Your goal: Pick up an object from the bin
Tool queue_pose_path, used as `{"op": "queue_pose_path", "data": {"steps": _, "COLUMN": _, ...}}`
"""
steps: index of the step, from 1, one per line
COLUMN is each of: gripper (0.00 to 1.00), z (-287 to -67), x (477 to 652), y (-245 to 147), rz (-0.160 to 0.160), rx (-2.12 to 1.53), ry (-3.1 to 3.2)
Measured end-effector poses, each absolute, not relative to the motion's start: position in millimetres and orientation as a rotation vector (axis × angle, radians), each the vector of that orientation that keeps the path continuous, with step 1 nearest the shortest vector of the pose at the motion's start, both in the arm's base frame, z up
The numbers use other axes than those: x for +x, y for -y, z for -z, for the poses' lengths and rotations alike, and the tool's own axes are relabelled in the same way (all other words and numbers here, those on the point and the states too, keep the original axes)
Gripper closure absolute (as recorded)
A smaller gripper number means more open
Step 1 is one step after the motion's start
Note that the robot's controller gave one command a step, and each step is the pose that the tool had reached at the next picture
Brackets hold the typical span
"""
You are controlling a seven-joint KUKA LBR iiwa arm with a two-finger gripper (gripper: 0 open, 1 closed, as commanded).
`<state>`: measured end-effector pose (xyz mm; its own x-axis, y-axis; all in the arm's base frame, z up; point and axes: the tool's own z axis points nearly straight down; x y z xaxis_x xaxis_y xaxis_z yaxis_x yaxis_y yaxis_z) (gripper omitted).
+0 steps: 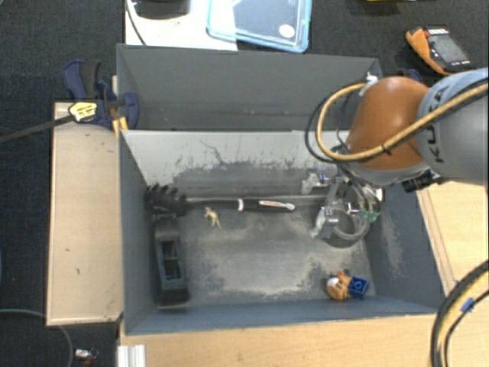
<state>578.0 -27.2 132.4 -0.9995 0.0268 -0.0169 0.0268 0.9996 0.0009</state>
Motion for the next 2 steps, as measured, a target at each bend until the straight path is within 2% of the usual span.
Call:
{"op": "queue_pose_path", "data": {"steps": 1, "gripper": 0.00, "z": -123, "x": 555.0, "y": 87, "rz": -0.006, "rx": 0.214, "ry": -3.123}}
{"op": "queue_pose_path", "data": {"steps": 2, "gripper": 0.00, "z": -87, "x": 565.5, "y": 97, "rz": 0.006, "rx": 0.304, "ry": -3.097}}
